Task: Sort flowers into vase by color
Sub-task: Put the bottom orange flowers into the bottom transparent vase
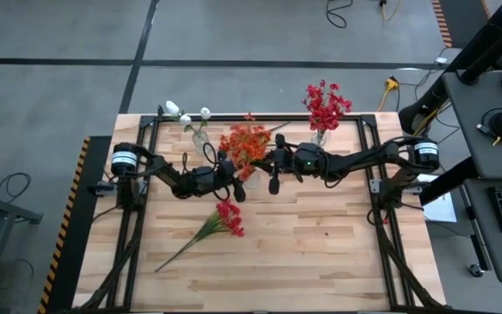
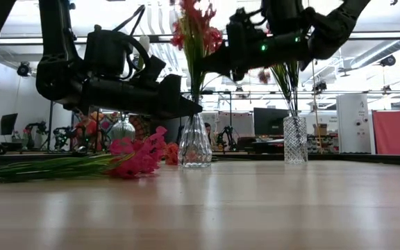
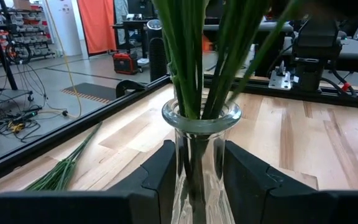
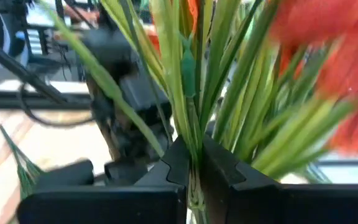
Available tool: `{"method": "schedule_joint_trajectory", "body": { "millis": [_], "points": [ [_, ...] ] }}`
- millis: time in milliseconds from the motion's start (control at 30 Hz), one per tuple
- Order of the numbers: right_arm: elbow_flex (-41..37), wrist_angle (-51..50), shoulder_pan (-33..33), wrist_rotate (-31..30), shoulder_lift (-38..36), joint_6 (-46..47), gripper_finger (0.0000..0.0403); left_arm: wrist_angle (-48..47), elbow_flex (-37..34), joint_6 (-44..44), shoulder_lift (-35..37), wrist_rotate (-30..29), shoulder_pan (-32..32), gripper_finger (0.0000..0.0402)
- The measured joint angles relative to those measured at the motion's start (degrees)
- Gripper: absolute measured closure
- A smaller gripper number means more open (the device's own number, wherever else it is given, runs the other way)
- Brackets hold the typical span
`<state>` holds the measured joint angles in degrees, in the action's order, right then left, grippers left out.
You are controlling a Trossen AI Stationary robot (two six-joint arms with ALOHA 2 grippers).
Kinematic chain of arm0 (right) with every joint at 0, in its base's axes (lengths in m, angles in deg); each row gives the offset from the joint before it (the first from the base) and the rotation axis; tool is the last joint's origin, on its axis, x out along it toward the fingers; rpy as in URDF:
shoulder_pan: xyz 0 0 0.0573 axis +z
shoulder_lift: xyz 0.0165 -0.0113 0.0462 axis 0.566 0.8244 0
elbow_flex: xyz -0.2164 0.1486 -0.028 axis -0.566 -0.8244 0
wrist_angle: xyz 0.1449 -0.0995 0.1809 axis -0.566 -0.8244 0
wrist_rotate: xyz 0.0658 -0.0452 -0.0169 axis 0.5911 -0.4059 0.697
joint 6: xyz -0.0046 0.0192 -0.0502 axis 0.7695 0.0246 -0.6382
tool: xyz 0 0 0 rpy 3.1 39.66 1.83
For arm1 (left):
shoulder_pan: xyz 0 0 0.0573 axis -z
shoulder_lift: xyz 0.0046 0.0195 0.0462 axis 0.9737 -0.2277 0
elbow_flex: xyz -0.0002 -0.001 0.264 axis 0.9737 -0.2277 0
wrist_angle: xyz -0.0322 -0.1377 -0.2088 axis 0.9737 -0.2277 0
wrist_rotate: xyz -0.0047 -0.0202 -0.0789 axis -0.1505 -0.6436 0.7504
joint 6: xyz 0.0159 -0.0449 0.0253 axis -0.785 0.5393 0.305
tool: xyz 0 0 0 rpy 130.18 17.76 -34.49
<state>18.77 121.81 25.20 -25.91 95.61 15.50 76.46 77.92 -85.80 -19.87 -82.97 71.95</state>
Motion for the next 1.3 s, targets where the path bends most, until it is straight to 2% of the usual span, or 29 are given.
{"method": "schedule_joint_trajectory", "body": {
  "millis": [167,667,1000,1300],
  "points": [
    [0.0,0.3,0.0,-2.8,2.5,0.5,0.0385,0.0,0.0,0.0,0.0,0.0,0.1,0.0306],
    [0.0,-0.3,0.0,-2.9,2.0,0.0,0.0380,0.0,0.0,0.0,0.0,0.0,0.0,0.0306],
    [0.0,-0.5,0.5,-2.8,1.8,1.3,0.0305,0.2,0.0,0.0,0.0,0.0,0.0,0.0304],
    [0.0,-3.2,0.5,-2.8,0.6,1.7,0.0239,-0.9,-0.2,0.2,0.1,0.0,0.0,0.0260]
  ]
}}
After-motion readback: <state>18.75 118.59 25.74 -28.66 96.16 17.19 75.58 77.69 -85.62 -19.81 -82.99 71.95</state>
